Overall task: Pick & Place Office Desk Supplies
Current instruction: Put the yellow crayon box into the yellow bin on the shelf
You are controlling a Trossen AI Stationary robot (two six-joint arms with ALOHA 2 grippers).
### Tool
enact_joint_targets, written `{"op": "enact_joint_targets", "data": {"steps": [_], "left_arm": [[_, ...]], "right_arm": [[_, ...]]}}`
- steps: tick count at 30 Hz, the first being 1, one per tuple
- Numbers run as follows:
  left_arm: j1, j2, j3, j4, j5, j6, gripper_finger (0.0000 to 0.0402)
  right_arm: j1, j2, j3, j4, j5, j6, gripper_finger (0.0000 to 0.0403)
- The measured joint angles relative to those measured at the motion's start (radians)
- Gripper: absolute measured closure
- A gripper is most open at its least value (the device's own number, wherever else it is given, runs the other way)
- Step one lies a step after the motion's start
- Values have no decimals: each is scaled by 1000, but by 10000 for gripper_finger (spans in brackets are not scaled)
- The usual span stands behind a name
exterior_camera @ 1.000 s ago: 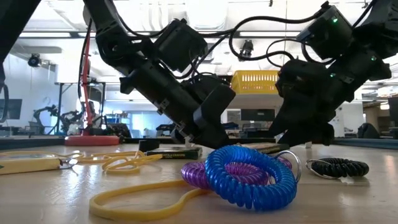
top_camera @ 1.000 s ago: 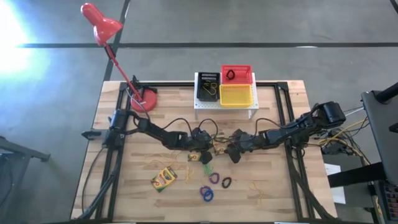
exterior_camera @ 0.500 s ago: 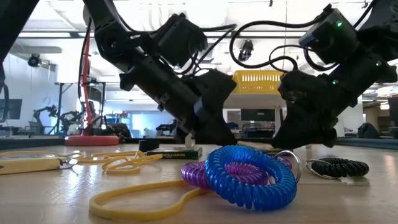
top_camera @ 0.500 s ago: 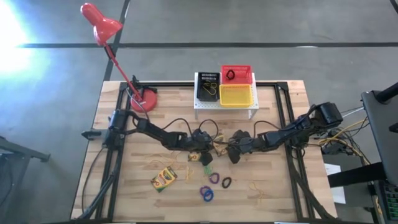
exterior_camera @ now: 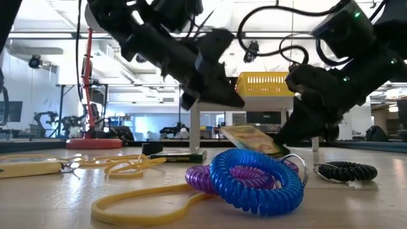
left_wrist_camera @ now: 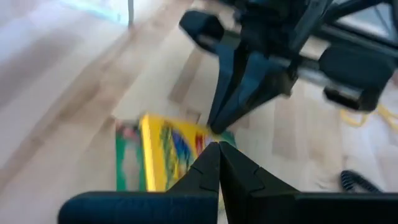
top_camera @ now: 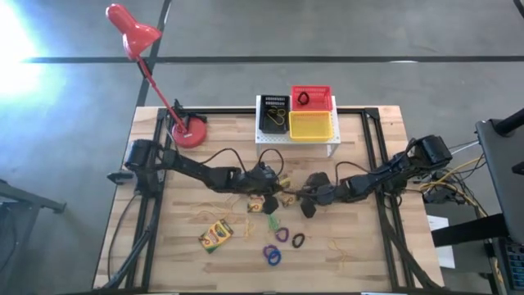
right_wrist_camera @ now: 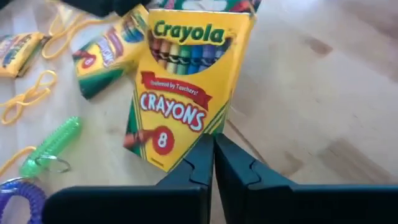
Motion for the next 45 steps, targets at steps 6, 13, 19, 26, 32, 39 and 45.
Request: {"op": "enact_joint_targets", "data": {"steps": [6,13,19,26,32,39,45], "left_arm": [[-1,-29,-1,-21,0,27,396],[-7,-55,-3,-188,0,19,396],[-7,-37,-18,-208,89,24,391],[-6,10,-30,-193,83,-13,370],[16,73,-28,-159,17,-53,376],[32,117,-27,-110,12,-79,394],[32,133,-27,-11,46,-80,396]], "right_arm": [[30,0,0,48,44,-53,395],[49,0,1,38,68,-66,395],[48,0,1,34,32,-70,395],[3,-10,1,29,-230,-93,383],[-2,-8,1,12,-360,-92,337],[-2,19,3,-41,-353,-115,302],[-1,56,21,-35,-300,-126,312]]}}
